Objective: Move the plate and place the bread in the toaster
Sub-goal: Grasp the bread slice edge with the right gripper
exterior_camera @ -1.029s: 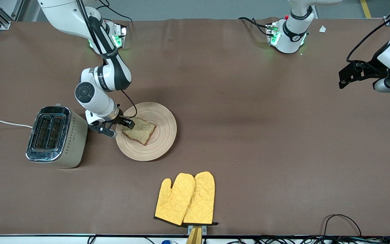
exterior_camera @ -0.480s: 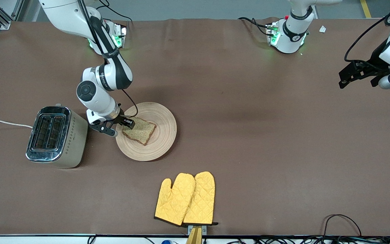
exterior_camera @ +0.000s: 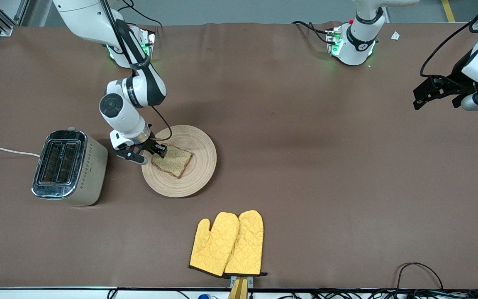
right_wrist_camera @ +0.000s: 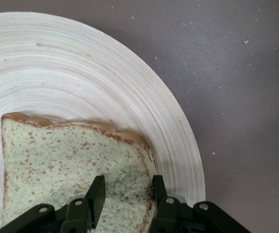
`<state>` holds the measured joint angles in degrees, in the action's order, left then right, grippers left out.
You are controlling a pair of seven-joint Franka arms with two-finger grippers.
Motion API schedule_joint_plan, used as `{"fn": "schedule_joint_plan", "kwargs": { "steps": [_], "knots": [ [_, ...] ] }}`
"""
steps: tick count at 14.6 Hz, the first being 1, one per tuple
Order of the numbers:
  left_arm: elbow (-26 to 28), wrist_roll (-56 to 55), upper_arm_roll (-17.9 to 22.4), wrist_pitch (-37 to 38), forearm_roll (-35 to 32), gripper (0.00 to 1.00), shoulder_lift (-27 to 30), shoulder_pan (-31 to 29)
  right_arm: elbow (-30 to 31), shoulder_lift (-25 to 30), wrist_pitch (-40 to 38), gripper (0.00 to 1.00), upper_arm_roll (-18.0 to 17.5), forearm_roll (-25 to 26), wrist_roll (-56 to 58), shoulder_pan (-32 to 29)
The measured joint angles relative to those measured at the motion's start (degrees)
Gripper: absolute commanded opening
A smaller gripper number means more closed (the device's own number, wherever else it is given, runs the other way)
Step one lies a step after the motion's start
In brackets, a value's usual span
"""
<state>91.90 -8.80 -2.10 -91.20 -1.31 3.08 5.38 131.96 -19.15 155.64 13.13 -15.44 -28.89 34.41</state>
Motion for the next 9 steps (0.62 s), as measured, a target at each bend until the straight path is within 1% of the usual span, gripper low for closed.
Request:
{"fn": "schedule_joint_plan", "kwargs": {
  "steps": [1,2,5,9],
  "knots": [
    [0.0,0.0,0.0,0.0,0.0,1.0,0.0,0.0,0.1,0.0,0.3,0.15,0.0,0.0,0.0,0.0],
    [0.0,0.0,0.0,0.0,0.0,1.0,0.0,0.0,0.5,0.0,1.2,0.01,0.0,0.0,0.2,0.2],
    [0.0,0.0,0.1,0.0,0.0,1.0,-0.3,-0.3,3.1,0.2,6.4,0.0,0.1,0.0,1.2,1.3],
    [0.0,0.0,0.1,0.0,0.0,1.0,-0.5,-0.4,3.9,0.6,7.5,0.01,0.1,0.0,2.5,1.5]
  ]
}}
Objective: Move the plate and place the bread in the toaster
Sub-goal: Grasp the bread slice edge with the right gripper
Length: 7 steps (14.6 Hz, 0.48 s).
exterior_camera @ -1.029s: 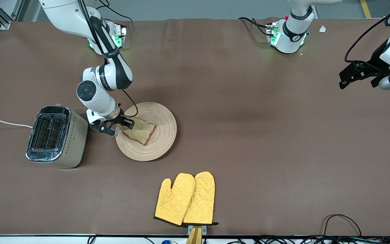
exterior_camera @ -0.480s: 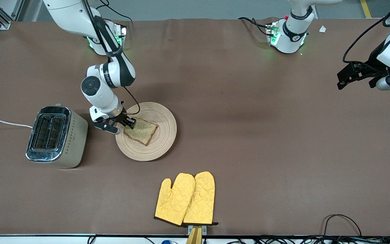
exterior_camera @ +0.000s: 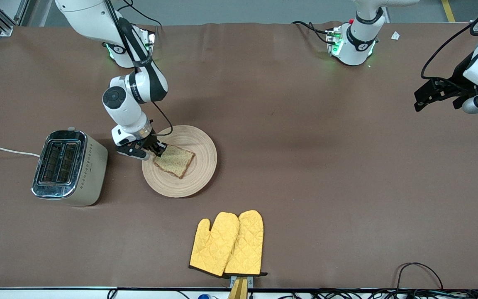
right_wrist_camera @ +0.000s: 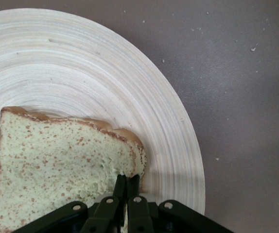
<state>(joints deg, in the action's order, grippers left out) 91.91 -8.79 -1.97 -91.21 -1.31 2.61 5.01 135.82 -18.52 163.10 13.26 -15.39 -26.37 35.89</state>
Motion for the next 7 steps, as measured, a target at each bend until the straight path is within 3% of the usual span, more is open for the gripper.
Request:
{"fn": "schedule_joint_plan", "kwargs": {
  "steps": [2,7],
  "knots": [
    [0.0,0.0,0.0,0.0,0.0,1.0,0.0,0.0,-0.4,0.1,-1.7,0.01,0.0,0.0,0.3,0.0],
    [0.0,0.0,0.0,0.0,0.0,1.0,0.0,0.0,-6.9,1.5,-18.4,0.01,1.5,0.0,1.8,0.0]
  ]
}}
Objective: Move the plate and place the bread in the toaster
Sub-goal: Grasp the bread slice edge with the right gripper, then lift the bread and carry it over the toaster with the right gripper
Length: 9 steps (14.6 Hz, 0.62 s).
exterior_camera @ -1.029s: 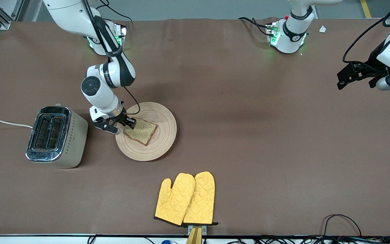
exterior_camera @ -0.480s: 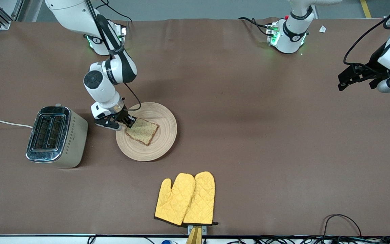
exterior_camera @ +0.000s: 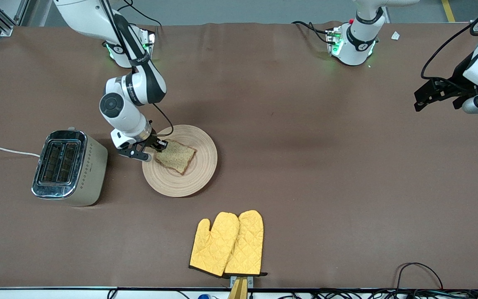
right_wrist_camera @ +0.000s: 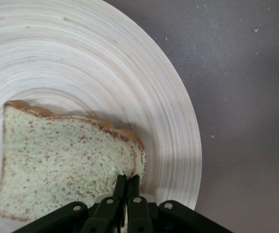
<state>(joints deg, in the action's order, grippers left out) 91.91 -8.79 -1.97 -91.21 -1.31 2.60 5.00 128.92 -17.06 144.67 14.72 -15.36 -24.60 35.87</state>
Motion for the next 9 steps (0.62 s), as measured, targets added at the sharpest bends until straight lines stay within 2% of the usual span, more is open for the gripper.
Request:
{"fn": "schedule_joint_plan", "kwargs": {
  "steps": [2,6,9],
  "knots": [
    [0.0,0.0,0.0,0.0,0.0,1.0,0.0,0.0,-5.9,0.4,-9.8,0.01,1.8,2.5,0.4,0.0],
    [0.0,0.0,0.0,0.0,0.0,1.0,0.0,0.0,-23.5,0.8,-33.2,0.01,4.7,15.8,0.8,-0.7],
    [0.0,0.0,0.0,0.0,0.0,1.0,0.0,0.0,-33.5,1.0,-43.6,0.01,4.9,23.3,5.5,-1.8]
  ]
}}
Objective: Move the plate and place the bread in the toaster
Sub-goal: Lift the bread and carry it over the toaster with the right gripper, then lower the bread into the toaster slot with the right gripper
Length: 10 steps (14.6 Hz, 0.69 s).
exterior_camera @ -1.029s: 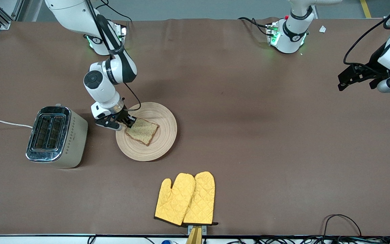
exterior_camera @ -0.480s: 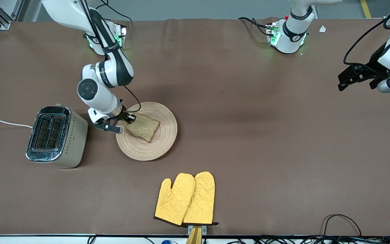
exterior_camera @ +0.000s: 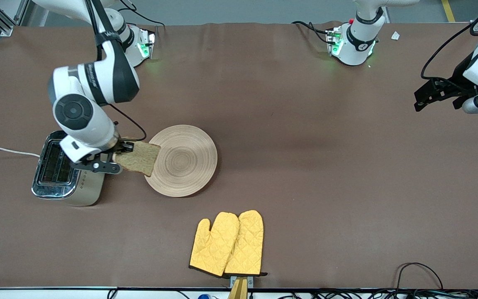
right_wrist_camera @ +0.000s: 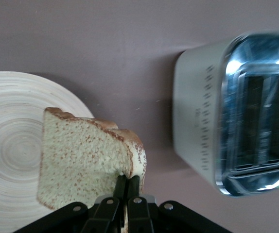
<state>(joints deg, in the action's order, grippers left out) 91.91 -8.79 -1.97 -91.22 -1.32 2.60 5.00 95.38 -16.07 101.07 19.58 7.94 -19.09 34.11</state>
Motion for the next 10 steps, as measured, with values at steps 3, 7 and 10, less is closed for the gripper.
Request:
{"fn": "schedule_joint_plan", "kwargs": {
  "steps": [3,7,10],
  "knots": [
    [0.0,0.0,0.0,0.0,0.0,1.0,0.0,0.0,-4.0,0.0,-5.0,0.01,0.1,10.0,7.5,-1.8],
    [0.0,0.0,0.0,0.0,0.0,1.0,0.0,0.0,-4.5,-0.8,-6.7,0.01,0.1,22.0,11.3,-3.3],
    [0.0,0.0,0.0,0.0,0.0,1.0,0.0,0.0,-4.5,-2.7,-7.6,0.01,0.1,26.2,11.5,-3.8]
  ]
}}
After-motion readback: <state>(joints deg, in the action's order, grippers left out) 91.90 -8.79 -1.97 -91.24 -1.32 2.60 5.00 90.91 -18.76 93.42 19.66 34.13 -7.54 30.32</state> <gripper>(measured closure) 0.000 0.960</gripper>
